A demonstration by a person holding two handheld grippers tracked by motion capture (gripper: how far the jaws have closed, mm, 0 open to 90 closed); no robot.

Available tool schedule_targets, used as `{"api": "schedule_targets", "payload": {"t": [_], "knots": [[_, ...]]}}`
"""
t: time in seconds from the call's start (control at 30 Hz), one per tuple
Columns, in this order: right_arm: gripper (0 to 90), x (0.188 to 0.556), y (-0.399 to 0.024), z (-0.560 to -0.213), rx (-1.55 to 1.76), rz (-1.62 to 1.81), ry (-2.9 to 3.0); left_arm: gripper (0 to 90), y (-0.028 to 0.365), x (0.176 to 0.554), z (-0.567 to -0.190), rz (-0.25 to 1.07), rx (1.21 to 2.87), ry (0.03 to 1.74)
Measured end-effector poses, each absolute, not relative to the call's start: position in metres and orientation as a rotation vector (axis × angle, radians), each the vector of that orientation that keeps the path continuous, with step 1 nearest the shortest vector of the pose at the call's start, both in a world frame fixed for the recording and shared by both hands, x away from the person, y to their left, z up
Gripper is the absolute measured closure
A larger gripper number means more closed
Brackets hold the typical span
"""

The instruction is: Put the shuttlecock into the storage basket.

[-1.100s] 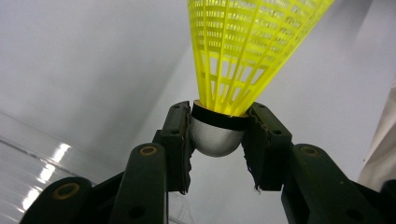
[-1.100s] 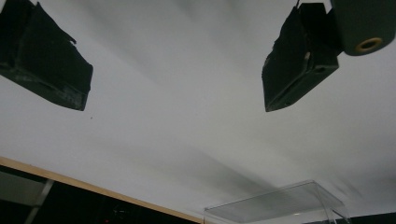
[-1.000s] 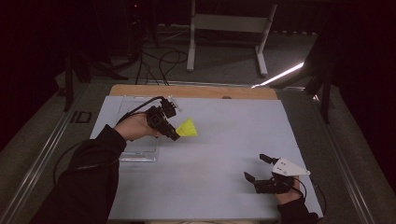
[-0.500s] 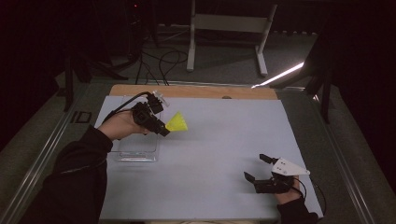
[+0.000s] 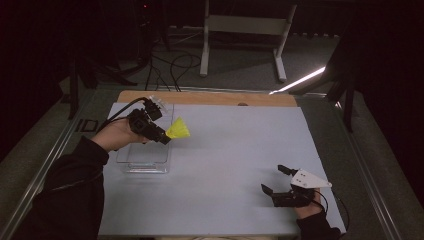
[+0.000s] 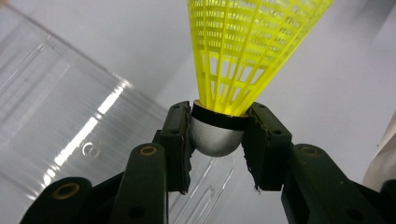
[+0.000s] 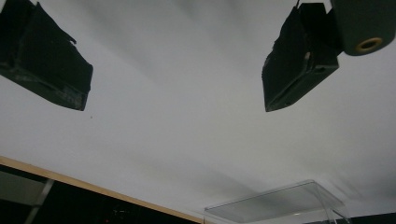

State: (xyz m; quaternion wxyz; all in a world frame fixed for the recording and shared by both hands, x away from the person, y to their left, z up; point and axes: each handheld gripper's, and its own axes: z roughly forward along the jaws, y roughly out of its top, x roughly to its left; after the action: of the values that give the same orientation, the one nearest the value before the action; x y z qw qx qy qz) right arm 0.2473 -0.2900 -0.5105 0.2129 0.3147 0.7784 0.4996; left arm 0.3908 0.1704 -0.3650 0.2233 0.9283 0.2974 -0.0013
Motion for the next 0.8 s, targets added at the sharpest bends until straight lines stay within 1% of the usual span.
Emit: {"api": "schedule_targets", "payload": {"t": [0.03, 0.23, 0.8], "knots": [[8.6, 0.247, -0.29, -0.511, 0.873, 1.386, 2.162, 64.0, 0.179, 0.39, -0.364, 0.0, 2.548, 0.849], [8.6, 0.248, -0.289, -0.511, 0.875, 1.385, 2.163, 64.0, 0.193, 0.389, -0.364, 0.004, 2.535, 0.886], [8.6, 0.248, -0.289, -0.511, 0.872, 1.384, 2.169, 64.0, 0.223, 0.383, -0.364, 0.031, 2.503, 0.971]]}}
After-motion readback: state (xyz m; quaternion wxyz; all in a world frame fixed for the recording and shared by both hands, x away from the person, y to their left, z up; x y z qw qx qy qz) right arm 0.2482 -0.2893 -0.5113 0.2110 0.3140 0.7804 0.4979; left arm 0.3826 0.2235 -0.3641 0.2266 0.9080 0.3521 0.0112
